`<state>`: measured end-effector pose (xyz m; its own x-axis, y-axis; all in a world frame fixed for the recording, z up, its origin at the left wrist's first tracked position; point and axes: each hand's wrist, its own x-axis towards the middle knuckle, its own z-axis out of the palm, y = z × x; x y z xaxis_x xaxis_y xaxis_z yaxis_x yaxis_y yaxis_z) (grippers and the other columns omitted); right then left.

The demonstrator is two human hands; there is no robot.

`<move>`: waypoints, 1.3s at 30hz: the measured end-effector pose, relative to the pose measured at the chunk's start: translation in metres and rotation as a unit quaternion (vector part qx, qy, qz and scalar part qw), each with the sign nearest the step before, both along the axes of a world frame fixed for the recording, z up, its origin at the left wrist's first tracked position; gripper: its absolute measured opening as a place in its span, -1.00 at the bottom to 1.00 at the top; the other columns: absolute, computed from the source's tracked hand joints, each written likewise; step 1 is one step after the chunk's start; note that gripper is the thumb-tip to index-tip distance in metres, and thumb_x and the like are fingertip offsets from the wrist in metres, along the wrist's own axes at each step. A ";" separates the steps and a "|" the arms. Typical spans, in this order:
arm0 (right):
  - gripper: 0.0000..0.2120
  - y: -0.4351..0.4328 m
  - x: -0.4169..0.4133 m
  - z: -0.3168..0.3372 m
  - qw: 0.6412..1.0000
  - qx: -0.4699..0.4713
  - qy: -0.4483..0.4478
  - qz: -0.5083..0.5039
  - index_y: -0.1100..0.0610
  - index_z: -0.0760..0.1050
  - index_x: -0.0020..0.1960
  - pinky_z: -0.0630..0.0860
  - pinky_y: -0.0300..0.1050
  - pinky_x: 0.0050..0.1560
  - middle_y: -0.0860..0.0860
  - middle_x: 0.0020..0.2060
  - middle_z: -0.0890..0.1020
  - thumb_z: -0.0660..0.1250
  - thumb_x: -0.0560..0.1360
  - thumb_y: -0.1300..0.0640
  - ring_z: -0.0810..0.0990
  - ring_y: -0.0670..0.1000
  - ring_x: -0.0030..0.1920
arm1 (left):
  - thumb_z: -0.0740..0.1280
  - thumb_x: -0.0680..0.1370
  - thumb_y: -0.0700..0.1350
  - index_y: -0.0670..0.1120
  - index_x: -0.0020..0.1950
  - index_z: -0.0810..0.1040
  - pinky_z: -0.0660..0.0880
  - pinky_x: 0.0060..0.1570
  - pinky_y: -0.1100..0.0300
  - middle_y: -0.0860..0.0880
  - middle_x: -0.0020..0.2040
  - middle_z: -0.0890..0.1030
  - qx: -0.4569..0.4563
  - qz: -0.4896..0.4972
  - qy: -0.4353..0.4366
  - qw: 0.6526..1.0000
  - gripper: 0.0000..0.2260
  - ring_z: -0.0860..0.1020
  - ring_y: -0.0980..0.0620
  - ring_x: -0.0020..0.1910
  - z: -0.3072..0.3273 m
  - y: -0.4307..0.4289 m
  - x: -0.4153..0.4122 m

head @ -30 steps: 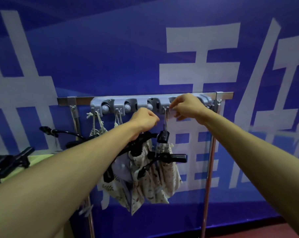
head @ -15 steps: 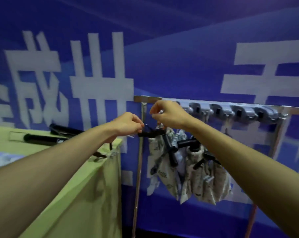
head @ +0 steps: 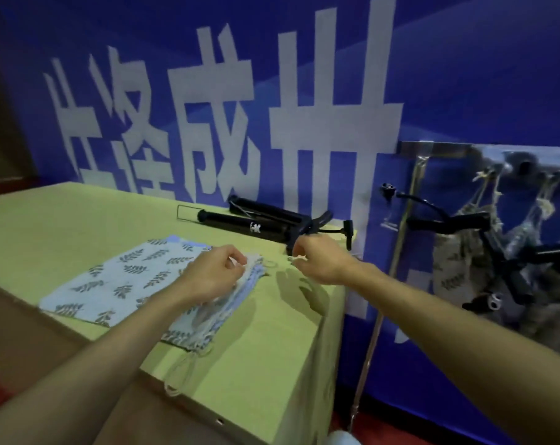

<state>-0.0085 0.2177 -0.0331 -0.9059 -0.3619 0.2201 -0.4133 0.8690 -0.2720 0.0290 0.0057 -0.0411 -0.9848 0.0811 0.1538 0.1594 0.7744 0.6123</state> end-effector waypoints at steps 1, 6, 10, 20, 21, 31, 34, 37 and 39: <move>-0.77 -0.006 -0.006 -0.013 1.000 0.004 0.013 -0.008 0.21 0.49 0.18 0.46 -0.06 0.07 0.14 0.13 0.55 0.23 0.56 0.18 0.51 0.12 0.12 | 0.22 0.62 -0.07 0.00 0.12 0.50 0.36 -0.35 0.15 -0.05 -0.18 0.56 0.011 0.009 -0.003 1.000 -0.88 0.48 0.00 -0.34 -0.011 -0.008 -0.003; -0.69 -0.022 -0.025 -0.058 0.995 -0.046 0.050 -0.066 0.23 0.37 0.31 0.37 0.01 0.28 0.17 0.28 0.36 0.15 0.58 0.23 0.36 0.16 0.27 | 0.29 0.58 -0.01 0.03 0.02 0.53 0.45 -0.15 0.08 -0.01 -0.21 0.55 0.072 0.040 0.019 0.996 -0.92 0.54 -0.08 -0.16 -0.056 -0.018 -0.010; -0.68 -0.031 -0.040 -0.068 0.987 -0.103 0.065 -0.110 0.27 0.35 0.33 0.38 0.00 0.23 0.19 0.27 0.37 0.19 0.60 0.20 0.40 0.18 0.25 | 0.36 0.48 0.17 0.09 0.02 0.52 0.45 -0.10 0.04 0.05 -0.20 0.52 0.049 0.030 0.029 0.998 -0.78 0.50 0.03 -0.16 -0.063 -0.018 -0.015; -0.79 -0.032 -0.067 -0.076 0.980 -0.128 0.054 -0.144 0.29 0.50 0.15 0.46 0.08 0.19 0.22 0.15 0.48 0.28 0.57 0.20 0.45 0.20 0.17 | 0.42 0.51 -0.03 -0.02 -0.03 0.54 0.42 -0.20 0.22 0.04 -0.26 0.50 0.105 0.053 0.029 0.993 -0.88 0.45 0.12 -0.29 -0.059 -0.017 -0.010; -0.80 -0.032 -0.067 -0.076 0.980 -0.127 0.053 -0.142 0.29 0.49 0.15 0.46 0.08 0.19 0.22 0.15 0.48 0.28 0.58 0.20 0.45 0.19 0.18 | 0.41 0.51 -0.05 -0.04 -0.04 0.55 0.39 -0.24 0.27 0.04 -0.25 0.51 0.100 0.057 0.035 0.993 -0.90 0.44 0.14 -0.30 -0.058 -0.017 -0.010; -0.87 -0.041 -0.042 -0.069 0.975 -0.002 0.221 -0.006 0.19 0.41 0.09 0.33 -0.10 -0.06 0.10 0.00 0.49 0.18 0.62 0.14 0.38 0.05 -0.03 | 0.23 0.63 -0.11 -0.11 -0.02 0.53 0.37 -0.26 0.31 0.06 -0.17 0.54 0.124 0.104 0.064 0.985 -0.88 0.46 0.14 -0.23 -0.057 -0.023 -0.012; -0.85 -0.050 -0.020 -0.061 0.985 -0.074 0.145 0.065 0.14 0.41 0.11 0.37 -0.17 -0.08 -0.02 -0.05 0.48 0.16 0.62 0.09 0.42 -0.03 -0.07 | 0.10 0.67 -0.12 -0.11 -0.02 0.44 0.33 -0.28 0.19 0.01 -0.22 0.46 0.118 0.120 0.076 0.983 -0.84 0.39 0.07 -0.25 -0.059 -0.026 -0.013; -0.94 -0.070 0.003 -0.058 0.960 -0.251 0.019 0.122 0.12 0.40 0.02 0.50 -0.29 -0.19 -0.08 -0.20 0.52 0.17 0.62 0.16 0.50 -0.12 -0.22 | 0.04 0.68 -0.12 -0.11 -0.03 0.39 0.30 -0.25 0.11 0.00 -0.23 0.41 0.148 0.141 0.084 0.975 -0.81 0.35 0.06 -0.26 -0.062 -0.032 -0.016; -0.94 -0.078 0.005 -0.063 0.953 -0.264 0.007 0.147 0.13 0.42 -0.01 0.52 -0.20 -0.22 -0.07 -0.26 0.53 0.19 0.62 0.19 0.52 -0.09 -0.26 | 0.02 0.68 -0.11 -0.09 -0.07 0.36 0.29 -0.29 0.13 0.02 -0.26 0.38 0.181 0.153 0.093 0.967 -0.80 0.34 0.08 -0.29 -0.064 -0.034 -0.017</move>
<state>-0.0030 0.1397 -0.0958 -0.7779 -0.4353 0.4532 -0.6248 0.4589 -0.6317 0.0117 -0.0286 -0.1056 -0.9071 -0.3015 0.2936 0.0902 0.5423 0.8354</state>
